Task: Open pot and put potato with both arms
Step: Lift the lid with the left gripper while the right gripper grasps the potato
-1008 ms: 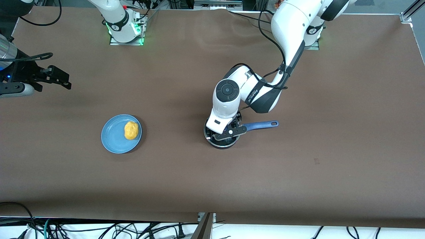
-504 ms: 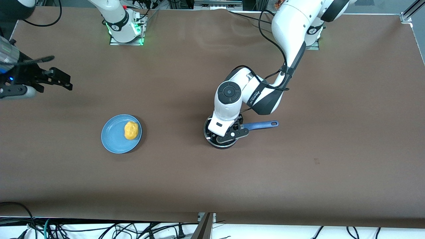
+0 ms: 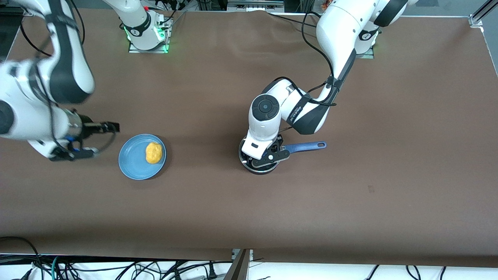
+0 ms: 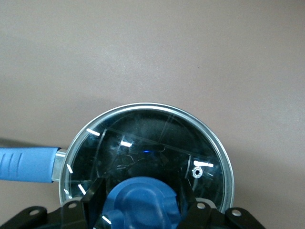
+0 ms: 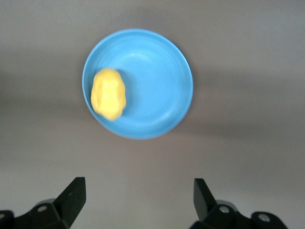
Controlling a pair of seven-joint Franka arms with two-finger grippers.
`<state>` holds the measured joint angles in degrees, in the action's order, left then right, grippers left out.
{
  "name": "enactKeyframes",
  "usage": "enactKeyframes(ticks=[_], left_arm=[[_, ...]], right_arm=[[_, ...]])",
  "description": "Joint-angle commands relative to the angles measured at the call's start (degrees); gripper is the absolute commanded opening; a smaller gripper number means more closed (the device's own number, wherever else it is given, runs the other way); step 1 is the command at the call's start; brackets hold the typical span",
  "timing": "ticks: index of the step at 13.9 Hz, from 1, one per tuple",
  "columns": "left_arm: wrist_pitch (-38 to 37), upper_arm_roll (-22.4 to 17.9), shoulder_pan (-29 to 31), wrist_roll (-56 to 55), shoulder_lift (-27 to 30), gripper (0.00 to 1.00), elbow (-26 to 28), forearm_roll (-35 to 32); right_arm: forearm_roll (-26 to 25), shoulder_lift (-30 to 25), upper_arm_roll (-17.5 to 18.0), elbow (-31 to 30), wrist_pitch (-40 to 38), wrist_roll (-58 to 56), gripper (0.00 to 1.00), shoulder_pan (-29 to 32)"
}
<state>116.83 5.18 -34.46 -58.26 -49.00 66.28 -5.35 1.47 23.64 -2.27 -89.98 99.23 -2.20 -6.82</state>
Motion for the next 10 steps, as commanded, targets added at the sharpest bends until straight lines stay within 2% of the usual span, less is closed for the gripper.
enactKeyframes(ticks=[1, 6, 10], left_arm=[[-1.1, -0.8, -0.9, -1.4, -0.8, 0.55, -2.2, -1.9], [-2.1, -0.7, -0.5, -1.2, 0.3, 0.47, -2.2, -1.8], [-4.2, -0.7, 0.6, -0.7, 2.6, 0.42, -2.6, -1.3]], right_arm=[[-0.2, 3.7, 0.0, 1.3, 3.4, 1.0, 1.00, -2.0], [1.6, 11.2, 0.0, 1.0, 13.6, 1.2, 1.00, -5.3], [2.0, 12.3, 0.0, -1.2, 15.4, 3.3, 1.00, -5.9]])
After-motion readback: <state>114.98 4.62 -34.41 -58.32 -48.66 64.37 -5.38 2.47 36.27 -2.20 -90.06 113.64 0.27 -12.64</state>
